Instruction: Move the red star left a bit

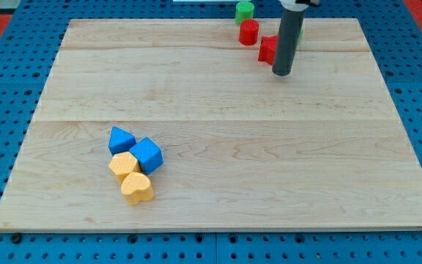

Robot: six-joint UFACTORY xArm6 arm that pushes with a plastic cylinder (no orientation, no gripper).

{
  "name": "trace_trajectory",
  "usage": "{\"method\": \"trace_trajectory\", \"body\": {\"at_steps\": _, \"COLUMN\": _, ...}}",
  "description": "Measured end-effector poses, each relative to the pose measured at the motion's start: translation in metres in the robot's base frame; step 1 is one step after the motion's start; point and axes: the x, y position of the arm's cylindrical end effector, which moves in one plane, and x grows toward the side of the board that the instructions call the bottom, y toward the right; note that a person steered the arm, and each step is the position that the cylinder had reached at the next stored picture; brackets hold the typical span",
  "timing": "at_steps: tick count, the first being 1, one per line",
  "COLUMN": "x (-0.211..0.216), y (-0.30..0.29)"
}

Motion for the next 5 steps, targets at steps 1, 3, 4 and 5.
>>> {"method": "trace_trajectory", "body": {"at_steps": 1, "x": -0.007, "y": 0.012}}
{"method": "trace_trajectory", "body": {"at_steps": 3, "x": -0.049, "y": 0.038}}
{"method": "trace_trajectory", "body": {"at_steps": 4, "x": -0.043, "y": 0.003}}
{"method": "trace_trajectory", "body": {"at_steps": 5, "x": -0.032, "y": -0.101}}
